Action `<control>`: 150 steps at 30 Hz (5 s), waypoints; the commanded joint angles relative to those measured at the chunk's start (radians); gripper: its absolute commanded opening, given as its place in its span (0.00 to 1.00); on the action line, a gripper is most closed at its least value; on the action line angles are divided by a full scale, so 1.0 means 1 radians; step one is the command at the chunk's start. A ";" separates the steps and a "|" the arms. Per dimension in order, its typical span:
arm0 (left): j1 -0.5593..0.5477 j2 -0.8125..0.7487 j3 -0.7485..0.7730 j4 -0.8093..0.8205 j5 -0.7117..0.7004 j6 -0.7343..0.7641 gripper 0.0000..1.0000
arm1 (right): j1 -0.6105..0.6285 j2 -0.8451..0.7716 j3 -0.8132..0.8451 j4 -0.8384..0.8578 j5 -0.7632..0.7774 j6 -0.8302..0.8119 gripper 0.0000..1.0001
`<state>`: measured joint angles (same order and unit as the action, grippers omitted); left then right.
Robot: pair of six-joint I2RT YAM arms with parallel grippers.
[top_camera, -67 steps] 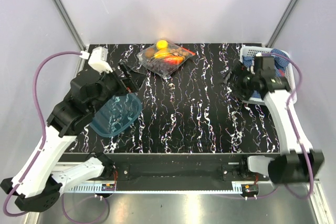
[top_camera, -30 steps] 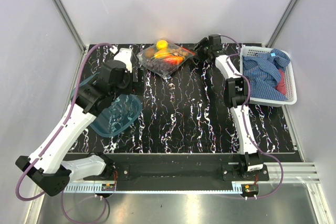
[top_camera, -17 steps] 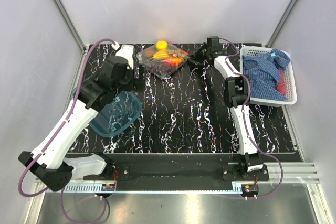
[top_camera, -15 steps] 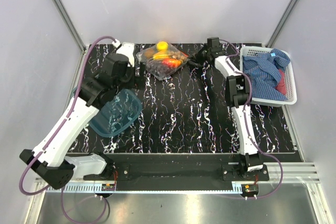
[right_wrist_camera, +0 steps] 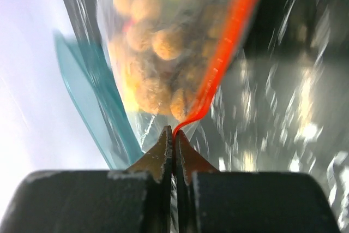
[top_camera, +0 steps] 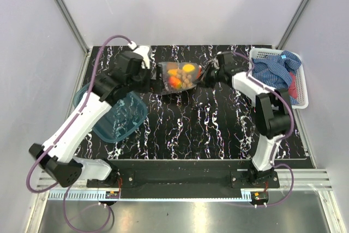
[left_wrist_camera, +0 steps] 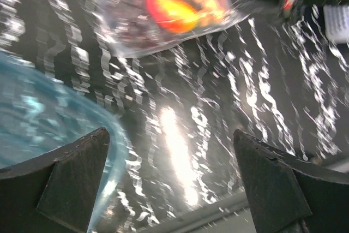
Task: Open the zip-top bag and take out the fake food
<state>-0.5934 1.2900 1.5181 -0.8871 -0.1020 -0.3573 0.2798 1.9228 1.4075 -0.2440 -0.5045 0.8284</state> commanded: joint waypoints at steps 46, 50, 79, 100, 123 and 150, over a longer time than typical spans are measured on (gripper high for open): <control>-0.451 0.729 -0.208 0.838 -0.495 0.659 0.72 | -0.271 -0.620 -0.288 -0.624 0.133 -0.143 0.91; -0.450 0.729 -0.162 0.809 -0.516 0.652 0.38 | -0.271 -0.633 -0.314 -0.624 0.136 -0.149 0.91; -0.332 0.181 -0.190 0.450 -0.028 0.371 0.00 | -0.257 -0.392 -0.116 -0.378 -0.009 -0.008 1.00; -0.313 0.086 -0.280 0.481 0.047 0.288 0.00 | -0.125 -0.231 -0.022 -0.302 0.052 0.133 0.56; -0.321 0.057 -0.222 0.493 0.027 0.245 0.87 | 0.016 -0.377 -0.012 -0.359 0.083 0.371 0.02; -0.235 0.230 -0.036 0.364 0.000 0.319 0.00 | -0.010 -0.464 0.048 -0.373 -0.025 -0.153 0.86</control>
<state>-0.8833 1.6016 1.4597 -0.5282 -0.2321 -0.0422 0.3447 1.4796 1.4033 -0.6479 -0.3489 1.0222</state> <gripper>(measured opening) 0.015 0.808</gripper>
